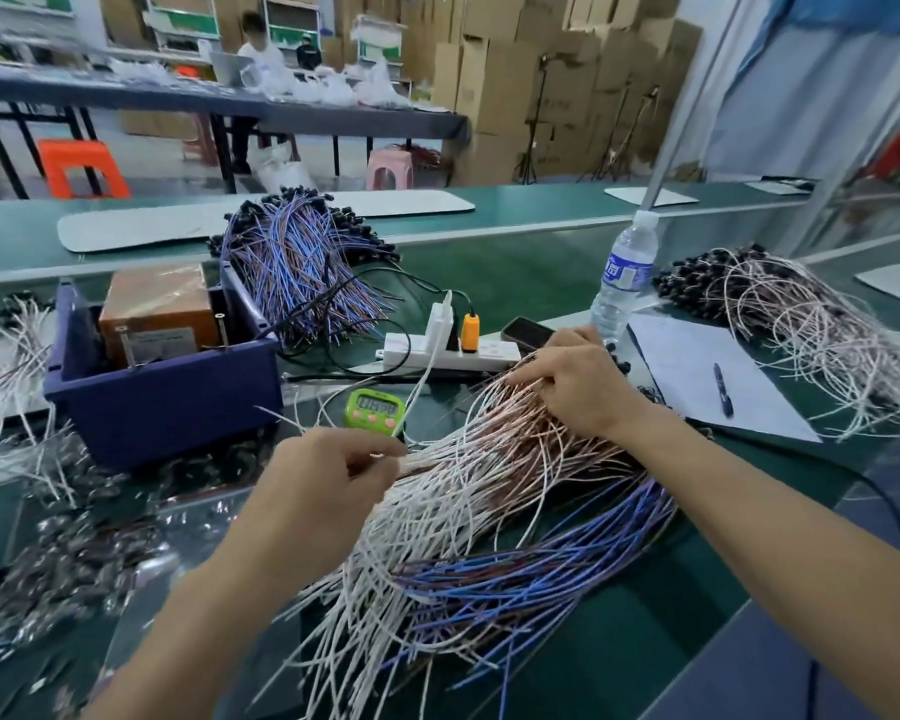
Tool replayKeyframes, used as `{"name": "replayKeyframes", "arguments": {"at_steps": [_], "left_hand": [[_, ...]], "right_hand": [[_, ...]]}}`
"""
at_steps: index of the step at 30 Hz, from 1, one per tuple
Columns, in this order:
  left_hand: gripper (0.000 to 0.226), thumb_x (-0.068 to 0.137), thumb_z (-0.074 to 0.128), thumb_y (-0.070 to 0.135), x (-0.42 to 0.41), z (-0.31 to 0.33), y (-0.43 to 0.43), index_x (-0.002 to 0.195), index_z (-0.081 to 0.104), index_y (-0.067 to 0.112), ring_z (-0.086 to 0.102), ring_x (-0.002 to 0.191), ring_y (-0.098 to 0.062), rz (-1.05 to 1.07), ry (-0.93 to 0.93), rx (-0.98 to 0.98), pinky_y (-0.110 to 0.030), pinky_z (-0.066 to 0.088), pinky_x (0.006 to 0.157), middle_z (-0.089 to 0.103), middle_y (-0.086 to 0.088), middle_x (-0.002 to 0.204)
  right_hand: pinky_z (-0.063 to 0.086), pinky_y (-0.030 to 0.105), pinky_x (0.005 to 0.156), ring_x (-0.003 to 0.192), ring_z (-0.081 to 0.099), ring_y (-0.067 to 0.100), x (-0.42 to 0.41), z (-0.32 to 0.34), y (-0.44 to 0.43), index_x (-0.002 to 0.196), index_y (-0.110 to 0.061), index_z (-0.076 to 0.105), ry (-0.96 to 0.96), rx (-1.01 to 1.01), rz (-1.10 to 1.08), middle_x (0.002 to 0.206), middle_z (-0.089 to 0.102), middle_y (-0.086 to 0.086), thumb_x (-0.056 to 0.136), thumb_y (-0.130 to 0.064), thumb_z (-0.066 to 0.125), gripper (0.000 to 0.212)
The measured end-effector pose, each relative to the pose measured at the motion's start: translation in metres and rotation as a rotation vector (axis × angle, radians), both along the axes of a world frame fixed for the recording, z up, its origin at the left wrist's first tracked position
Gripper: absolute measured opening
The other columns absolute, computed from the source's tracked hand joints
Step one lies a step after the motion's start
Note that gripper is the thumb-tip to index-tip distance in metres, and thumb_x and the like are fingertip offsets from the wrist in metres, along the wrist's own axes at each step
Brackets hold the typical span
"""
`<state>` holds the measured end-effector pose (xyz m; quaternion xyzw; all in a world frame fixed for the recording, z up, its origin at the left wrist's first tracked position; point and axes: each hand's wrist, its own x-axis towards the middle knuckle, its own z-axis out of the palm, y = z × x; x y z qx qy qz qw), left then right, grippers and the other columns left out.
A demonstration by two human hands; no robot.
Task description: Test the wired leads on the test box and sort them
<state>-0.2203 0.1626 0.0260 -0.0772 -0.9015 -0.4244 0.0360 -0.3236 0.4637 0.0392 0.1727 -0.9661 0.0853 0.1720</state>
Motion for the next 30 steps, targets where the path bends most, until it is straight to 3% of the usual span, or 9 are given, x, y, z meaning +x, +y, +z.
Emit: {"name": "replayKeyframes", "arguments": {"at_steps": [6, 9, 12, 15, 17, 19, 21, 24, 30], "left_hand": [[0.019, 0.092, 0.076, 0.021, 0.005, -0.015, 0.016, 0.093, 0.083, 0.039, 0.057, 0.045, 0.002, 0.024, -0.002, 0.080, -0.015, 0.041, 0.042, 0.070, 0.028, 0.067], [0.017, 0.089, 0.078, 0.023, 0.008, -0.020, 0.021, 0.092, 0.082, 0.040, 0.061, 0.075, 0.017, 0.062, 0.065, 0.027, -0.009, 0.044, 0.057, 0.063, 0.040, 0.073], [0.018, 0.088, 0.079, 0.022, 0.010, -0.026, 0.025, 0.091, 0.082, 0.039, 0.059, 0.086, 0.019, 0.069, 0.097, 0.027, -0.003, 0.044, 0.059, 0.063, 0.041, 0.075], [0.017, 0.086, 0.081, 0.020, 0.010, -0.031, 0.028, 0.089, 0.082, 0.037, 0.062, 0.086, 0.011, 0.074, 0.111, 0.004, -0.001, 0.041, 0.069, 0.066, 0.037, 0.084], [0.013, 0.085, 0.083, 0.023, 0.009, -0.033, 0.028, 0.088, 0.083, 0.036, 0.060, 0.090, 0.002, 0.092, 0.157, -0.071, -0.012, 0.039, 0.080, 0.068, 0.029, 0.094], [0.008, 0.086, 0.082, 0.030, 0.008, -0.033, 0.028, 0.089, 0.083, 0.036, 0.052, 0.097, -0.004, 0.124, 0.202, -0.147, -0.023, 0.032, 0.084, 0.066, 0.028, 0.092], [0.010, 0.088, 0.077, 0.037, 0.007, -0.033, 0.025, 0.097, 0.082, 0.037, 0.049, 0.104, -0.003, 0.142, 0.161, -0.150, -0.025, 0.030, 0.085, 0.059, 0.032, 0.092], [0.029, 0.091, 0.070, 0.048, 0.004, -0.036, 0.020, 0.117, 0.075, 0.037, 0.048, 0.110, -0.001, 0.142, 0.069, -0.169, -0.031, 0.040, 0.096, 0.055, 0.028, 0.112], [0.024, 0.093, 0.067, 0.051, 0.005, -0.029, 0.019, 0.109, 0.077, 0.037, 0.059, 0.093, -0.007, 0.138, 0.021, -0.164, -0.033, 0.049, 0.086, 0.071, 0.019, 0.111]], "right_hand": [[0.037, 0.041, 0.115, 0.116, 0.057, 0.012, 0.000, 0.028, 0.004, 0.097, -0.038, 0.082, -0.299, -0.105, 0.009, 0.114, 0.072, -0.012, 0.076, 0.007, 0.060, 0.054], [0.061, 0.031, 0.080, 0.083, 0.070, 0.006, 0.008, 0.039, -0.003, 0.093, -0.041, 0.081, -0.427, -0.202, -0.027, 0.113, 0.074, -0.011, 0.075, 0.011, 0.056, 0.061], [0.043, 0.010, 0.047, 0.049, 0.057, -0.007, 0.020, 0.034, -0.023, 0.089, -0.038, 0.081, -0.376, -0.303, -0.017, 0.109, 0.072, -0.009, 0.079, 0.010, 0.056, 0.055], [0.049, 0.007, 0.061, 0.067, 0.065, -0.011, 0.031, 0.017, -0.057, 0.112, -0.035, 0.077, -0.372, -0.312, 0.048, 0.120, 0.071, -0.010, 0.090, -0.008, 0.060, 0.039], [0.056, 0.028, 0.092, 0.102, 0.071, 0.012, 0.034, -0.003, -0.077, 0.131, -0.032, 0.067, -0.406, -0.263, 0.018, 0.127, 0.071, -0.004, 0.095, -0.025, 0.058, 0.037], [0.044, 0.039, 0.109, 0.117, 0.062, 0.024, 0.036, -0.021, -0.090, 0.134, -0.027, 0.065, -0.371, -0.150, -0.032, 0.130, 0.069, 0.004, 0.098, -0.035, 0.052, 0.038], [0.039, 0.040, 0.107, 0.098, 0.064, 0.022, 0.038, -0.036, -0.094, 0.105, -0.022, 0.074, -0.297, -0.073, -0.085, 0.104, 0.074, 0.003, 0.099, -0.035, 0.045, 0.032], [0.039, 0.036, 0.096, 0.063, 0.051, 0.014, 0.037, -0.047, -0.092, 0.066, -0.017, 0.062, -0.198, -0.135, -0.158, 0.063, 0.060, -0.003, 0.094, -0.032, 0.043, 0.037], [0.037, 0.034, 0.099, 0.065, 0.053, 0.015, 0.037, -0.048, -0.097, 0.066, -0.018, 0.065, -0.168, -0.165, -0.176, 0.063, 0.060, -0.003, 0.093, -0.030, 0.045, 0.035]]}}
